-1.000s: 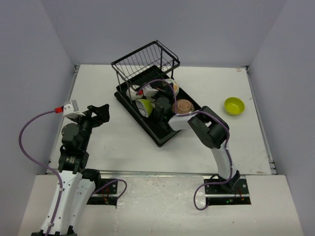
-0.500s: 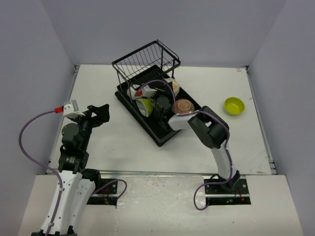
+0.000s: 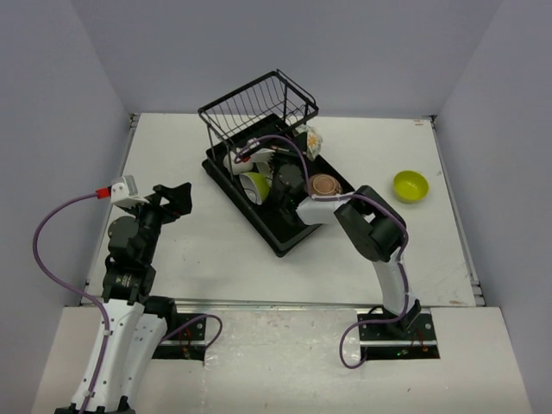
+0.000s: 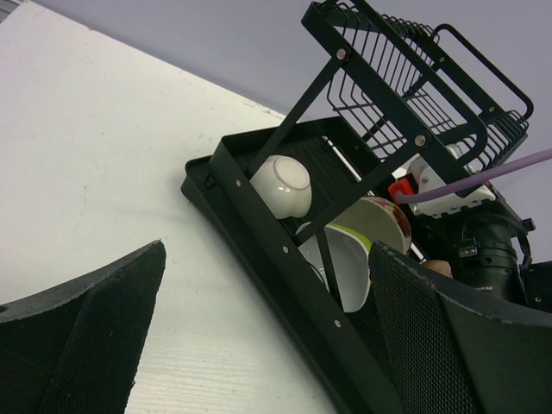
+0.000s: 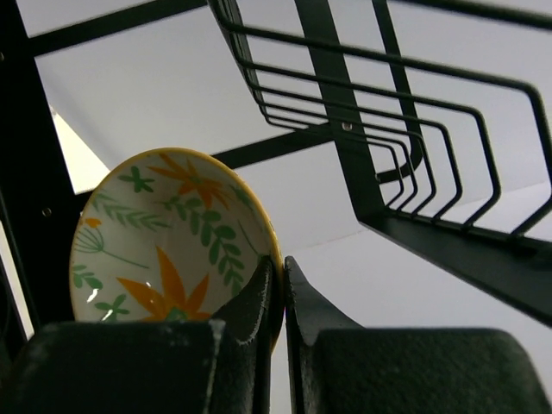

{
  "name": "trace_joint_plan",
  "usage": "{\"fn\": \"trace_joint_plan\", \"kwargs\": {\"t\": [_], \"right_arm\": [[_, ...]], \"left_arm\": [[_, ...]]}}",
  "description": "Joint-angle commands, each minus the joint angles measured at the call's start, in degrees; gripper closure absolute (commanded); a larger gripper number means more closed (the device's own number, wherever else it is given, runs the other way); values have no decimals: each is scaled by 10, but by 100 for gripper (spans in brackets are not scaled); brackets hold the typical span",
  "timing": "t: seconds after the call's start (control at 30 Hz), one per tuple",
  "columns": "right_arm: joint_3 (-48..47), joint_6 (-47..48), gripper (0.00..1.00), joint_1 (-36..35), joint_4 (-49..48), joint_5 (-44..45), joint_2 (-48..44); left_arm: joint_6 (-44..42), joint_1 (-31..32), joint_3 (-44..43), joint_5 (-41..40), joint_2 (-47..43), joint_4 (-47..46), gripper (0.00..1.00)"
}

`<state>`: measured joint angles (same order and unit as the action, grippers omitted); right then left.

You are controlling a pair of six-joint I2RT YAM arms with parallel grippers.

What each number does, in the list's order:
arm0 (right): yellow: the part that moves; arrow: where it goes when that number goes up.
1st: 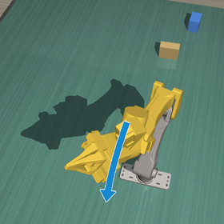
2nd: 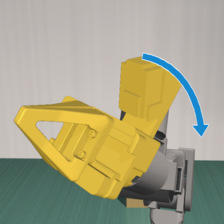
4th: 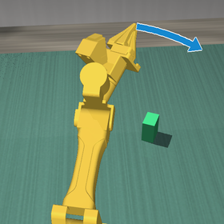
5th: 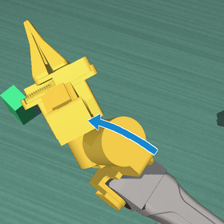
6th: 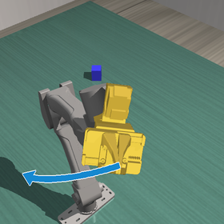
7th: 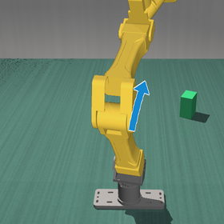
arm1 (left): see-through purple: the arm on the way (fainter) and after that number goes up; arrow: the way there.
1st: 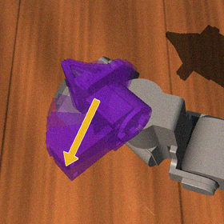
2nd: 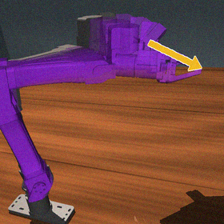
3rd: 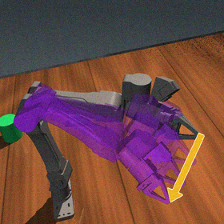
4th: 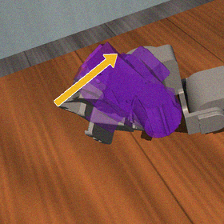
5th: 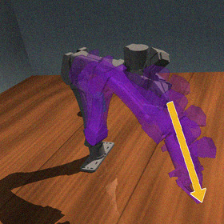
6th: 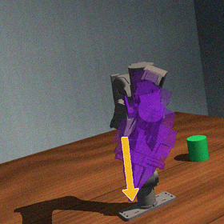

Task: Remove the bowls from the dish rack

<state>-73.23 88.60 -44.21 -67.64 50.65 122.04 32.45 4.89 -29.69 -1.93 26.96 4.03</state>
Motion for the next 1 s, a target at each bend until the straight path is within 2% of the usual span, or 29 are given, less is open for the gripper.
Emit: {"fn": "trace_joint_plan", "kwargs": {"t": [0.0,0.23,0.37,0.6,0.73,0.77,0.87,0.97], "right_arm": [[-3,-14,100,22,-273,44,-86],[85,-88,100,21,-259,113,-137],[144,-192,100,19,-156,137,-188],[185,-361,100,14,21,153,-268],[186,-469,100,14,168,154,-307],[183,-510,100,14,229,155,-313],[187,-586,100,17,321,151,-363],[113,-875,100,51,688,86,-426]], "left_arm": [[4,-4,-17,-6,-3,-10,0],[-2,-4,-33,-9,7,-3,0],[-4,-4,-37,-11,14,2,0],[-16,-4,-33,-26,10,12,0],[-17,-4,-35,-25,12,12,0],[-17,-4,-38,-25,14,12,0],[-19,-4,-47,-22,22,15,0],[-27,-4,-58,-22,32,26,0]]}}
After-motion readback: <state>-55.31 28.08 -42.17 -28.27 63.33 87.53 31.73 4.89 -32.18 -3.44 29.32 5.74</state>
